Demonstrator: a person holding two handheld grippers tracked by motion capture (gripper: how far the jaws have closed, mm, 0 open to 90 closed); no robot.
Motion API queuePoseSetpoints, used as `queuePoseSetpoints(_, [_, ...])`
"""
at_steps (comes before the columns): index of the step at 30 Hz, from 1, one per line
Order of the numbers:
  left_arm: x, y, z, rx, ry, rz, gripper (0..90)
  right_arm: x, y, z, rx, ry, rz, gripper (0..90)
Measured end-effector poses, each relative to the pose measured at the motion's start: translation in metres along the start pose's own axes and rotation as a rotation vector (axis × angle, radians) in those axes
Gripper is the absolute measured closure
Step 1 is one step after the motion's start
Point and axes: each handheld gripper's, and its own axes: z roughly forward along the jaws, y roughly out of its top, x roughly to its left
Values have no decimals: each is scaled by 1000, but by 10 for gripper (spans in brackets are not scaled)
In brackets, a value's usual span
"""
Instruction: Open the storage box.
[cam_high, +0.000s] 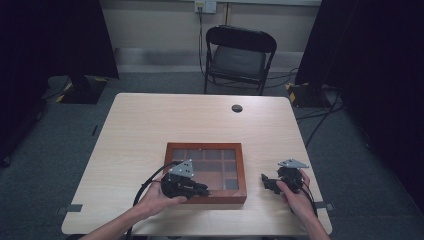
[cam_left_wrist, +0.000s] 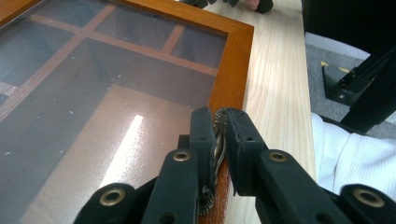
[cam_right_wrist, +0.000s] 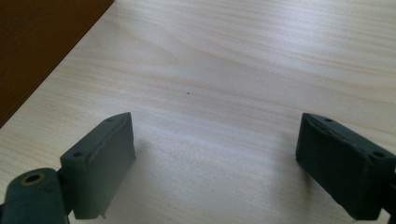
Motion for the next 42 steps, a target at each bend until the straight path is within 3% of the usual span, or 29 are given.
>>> queuePoseSetpoints(9, [0,2,-1,19,0,-26,816,0,0,0,1,3,-1,109])
queuePoseSetpoints(17, [3,4,-3,2,-19,-56,815,0,0,0,1,5,-2,109])
queuePoseSetpoints(28, [4,11,-10,-2,-30,-52,816,0,0,0,1,5,-2,109])
queuePoseSetpoints(33, [5,16,-14,-21,-35,-64,816,0,0,0,1,5,-2,109])
queuePoseSetpoints(42, [6,24,-20,-13,-40,-76,814,0,0,0,1,6,-2,109])
